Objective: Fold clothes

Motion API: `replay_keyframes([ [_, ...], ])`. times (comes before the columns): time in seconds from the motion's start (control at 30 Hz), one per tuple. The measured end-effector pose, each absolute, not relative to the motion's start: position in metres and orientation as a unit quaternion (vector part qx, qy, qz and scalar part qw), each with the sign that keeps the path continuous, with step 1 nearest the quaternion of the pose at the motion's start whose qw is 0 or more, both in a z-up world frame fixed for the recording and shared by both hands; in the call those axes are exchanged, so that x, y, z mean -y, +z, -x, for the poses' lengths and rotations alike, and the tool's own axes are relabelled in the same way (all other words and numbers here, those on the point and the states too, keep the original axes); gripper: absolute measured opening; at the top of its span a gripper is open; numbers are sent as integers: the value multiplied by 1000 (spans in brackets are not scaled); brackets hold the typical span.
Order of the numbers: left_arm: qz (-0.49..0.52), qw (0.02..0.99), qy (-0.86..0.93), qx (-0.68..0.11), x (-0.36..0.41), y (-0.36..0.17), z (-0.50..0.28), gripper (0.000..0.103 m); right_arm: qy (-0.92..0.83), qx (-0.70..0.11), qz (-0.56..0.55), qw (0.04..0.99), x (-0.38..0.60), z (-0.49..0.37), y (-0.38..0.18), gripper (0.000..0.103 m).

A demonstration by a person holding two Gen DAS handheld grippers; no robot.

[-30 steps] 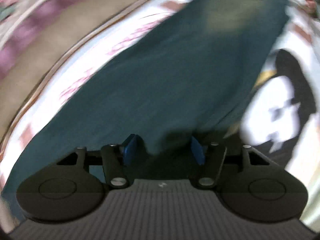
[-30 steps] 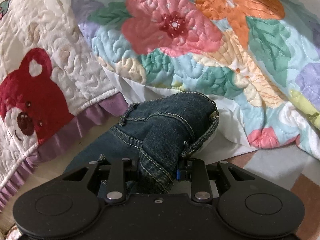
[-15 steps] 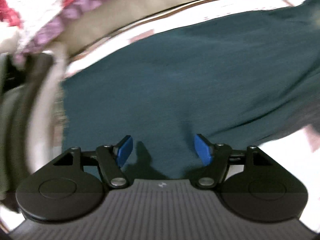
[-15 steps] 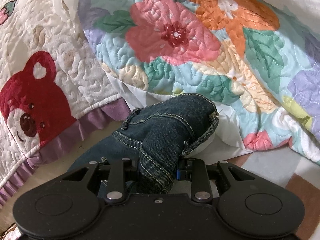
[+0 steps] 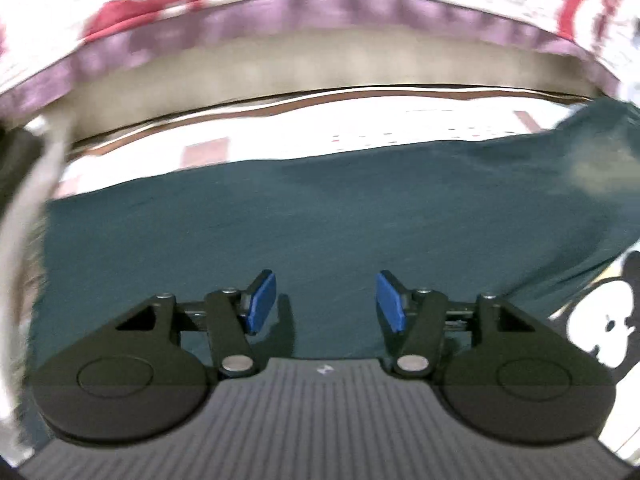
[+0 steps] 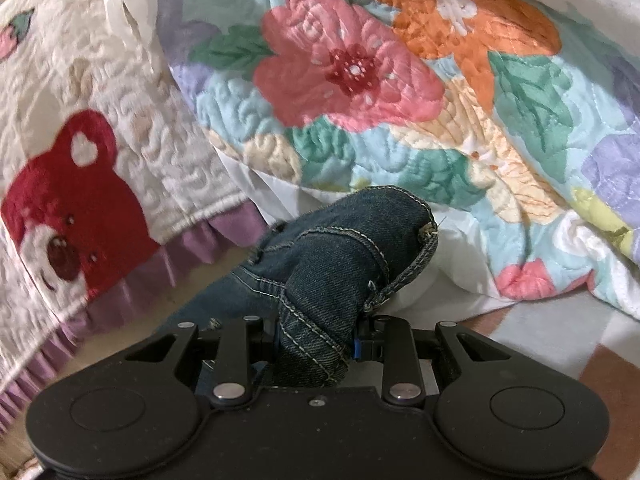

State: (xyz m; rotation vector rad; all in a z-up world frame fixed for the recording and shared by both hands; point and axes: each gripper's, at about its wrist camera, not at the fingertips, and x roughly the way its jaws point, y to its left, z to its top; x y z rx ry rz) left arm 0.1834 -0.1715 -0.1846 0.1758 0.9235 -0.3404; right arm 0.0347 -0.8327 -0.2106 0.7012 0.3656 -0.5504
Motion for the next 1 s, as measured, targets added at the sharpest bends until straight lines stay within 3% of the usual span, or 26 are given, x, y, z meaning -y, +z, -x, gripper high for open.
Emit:
replay_keyframes([
  [0.27, -72, 885, -182, -422, 173, -186, -157, 60, -256, -150, -372, 880, 813, -21, -195, 35],
  [0.4, -66, 890, -186, -410, 169, -185, -141, 60, -237, -140, -326, 904, 773, -25, -158, 34],
  [0.7, -64, 919, -119, -370, 128, -171, -120, 58, -158, -154, -190, 957, 608, -58, -72, 33],
  [0.83, 34, 922, -72, -378, 71, -172, -118, 59, -139, -159, -33, 977, 509, -78, -46, 33],
  [1.0, 61, 931, -49, -356, 18, -183, -105, 59, -69, -153, -28, 985, 418, -110, -29, 32],
])
